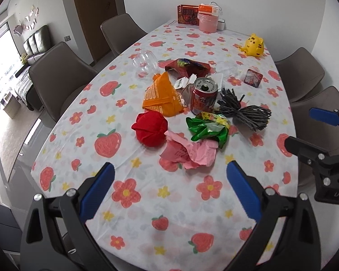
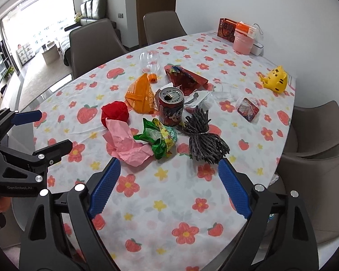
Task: Collect trash
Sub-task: 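Grasp the pink tissue with the left tool while the right tool grasps the green wrapper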
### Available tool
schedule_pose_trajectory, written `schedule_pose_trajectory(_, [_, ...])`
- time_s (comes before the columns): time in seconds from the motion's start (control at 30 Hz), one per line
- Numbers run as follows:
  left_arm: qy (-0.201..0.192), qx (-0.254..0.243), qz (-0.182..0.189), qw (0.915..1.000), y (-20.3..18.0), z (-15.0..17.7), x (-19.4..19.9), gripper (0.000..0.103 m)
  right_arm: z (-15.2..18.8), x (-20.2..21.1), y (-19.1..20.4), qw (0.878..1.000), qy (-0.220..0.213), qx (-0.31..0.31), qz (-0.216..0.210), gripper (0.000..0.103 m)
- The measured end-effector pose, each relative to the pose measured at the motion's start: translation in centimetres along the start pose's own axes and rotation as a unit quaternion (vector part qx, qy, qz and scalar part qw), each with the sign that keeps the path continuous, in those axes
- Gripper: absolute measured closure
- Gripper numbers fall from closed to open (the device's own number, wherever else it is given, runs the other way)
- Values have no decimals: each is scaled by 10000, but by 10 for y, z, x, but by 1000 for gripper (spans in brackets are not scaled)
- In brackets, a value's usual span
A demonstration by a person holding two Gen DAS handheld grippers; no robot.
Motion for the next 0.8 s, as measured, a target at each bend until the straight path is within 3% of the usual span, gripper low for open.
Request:
schedule_pose_trajectory(0.33, [379, 173, 9, 9991, 4, -24, -98, 7, -33, -100, -2, 9973, 60, 737, -54, 23])
schedule_pose_trajectory(0.4, [450, 156, 42, 9989, 4, -25, -111, 18, -37, -116, -2, 9965, 123, 826, -96, 23])
schedule_pose_trajectory(0.43, [552, 124, 88, 9984, 3, -24, -118, 34, -38, -123, -2, 9959, 150, 885, -103, 23])
schedule_pose_trajectory(0.47, [668, 116, 183, 9975, 2, -23, -125, 42, -39, -129, -2, 9953, 164, 943, -123, 23])
schedule_pose_trajectory(0.7, [700, -23, 55, 9975, 0, -20, -138, 55, -42, -154, -2, 9915, 391, 1231, -143, 30])
schedule_pose_trajectory(0.8, [683, -26, 75, 9976, 0, -21, -139, 67, -42, -155, 0, 9903, 443, 1305, -159, 34])
Point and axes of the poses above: each gripper's, at about its wrist camera, not at the fingertips, and x roughly against the way its jaws point, y to its left, z to its underside, the point moved 6 cm from there along -x, roughly the way its jaws point, and after that the axes turned 11 degrees about y, right-handed, at the moved point
